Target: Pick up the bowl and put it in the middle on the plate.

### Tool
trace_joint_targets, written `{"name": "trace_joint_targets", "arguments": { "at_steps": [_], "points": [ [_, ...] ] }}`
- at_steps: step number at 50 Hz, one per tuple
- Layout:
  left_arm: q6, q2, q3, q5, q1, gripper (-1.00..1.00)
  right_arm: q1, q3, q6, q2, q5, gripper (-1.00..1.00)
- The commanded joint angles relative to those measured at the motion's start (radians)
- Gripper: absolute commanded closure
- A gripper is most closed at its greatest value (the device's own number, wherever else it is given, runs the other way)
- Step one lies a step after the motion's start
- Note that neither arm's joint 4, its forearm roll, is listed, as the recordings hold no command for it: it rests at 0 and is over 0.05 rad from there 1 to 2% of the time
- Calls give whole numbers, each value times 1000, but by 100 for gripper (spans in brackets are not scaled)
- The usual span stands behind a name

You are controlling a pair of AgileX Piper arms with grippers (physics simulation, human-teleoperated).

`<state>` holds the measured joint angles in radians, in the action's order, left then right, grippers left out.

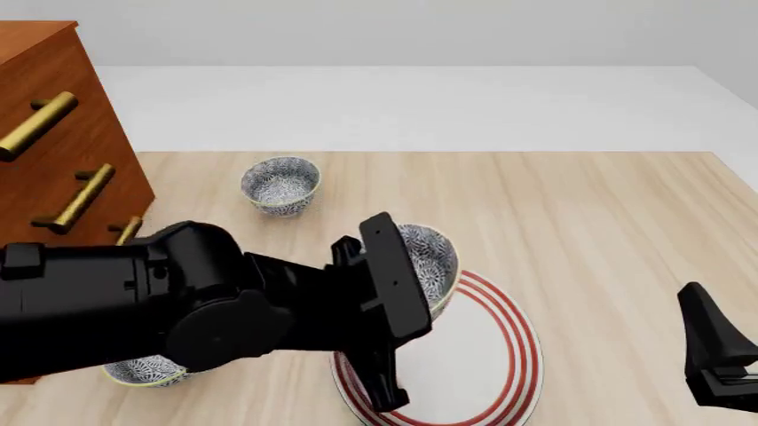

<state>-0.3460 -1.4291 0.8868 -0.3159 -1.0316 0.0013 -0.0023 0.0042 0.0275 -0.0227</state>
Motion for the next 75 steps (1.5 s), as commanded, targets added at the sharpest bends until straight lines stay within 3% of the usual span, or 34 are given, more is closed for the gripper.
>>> {"name": "trace_joint_targets", "arguments": {
  "at_steps": [1, 51, 62, 74, 75],
  "points": [
    [-4, -58, -4, 31, -26, 100, 0, 0, 0, 0, 0, -100],
    [-16, -290, 7, 95, -90, 100, 0, 0, 0, 0, 0, -100],
    [7, -314, 18, 98, -109, 100, 0, 0, 0, 0, 0, -100],
    [-17, -294, 6, 103, -83, 100, 0, 0, 0, 0, 0, -100],
    [-19, -293, 3, 103, -82, -100, 0, 0, 0, 0, 0, -100]
  ]
}}
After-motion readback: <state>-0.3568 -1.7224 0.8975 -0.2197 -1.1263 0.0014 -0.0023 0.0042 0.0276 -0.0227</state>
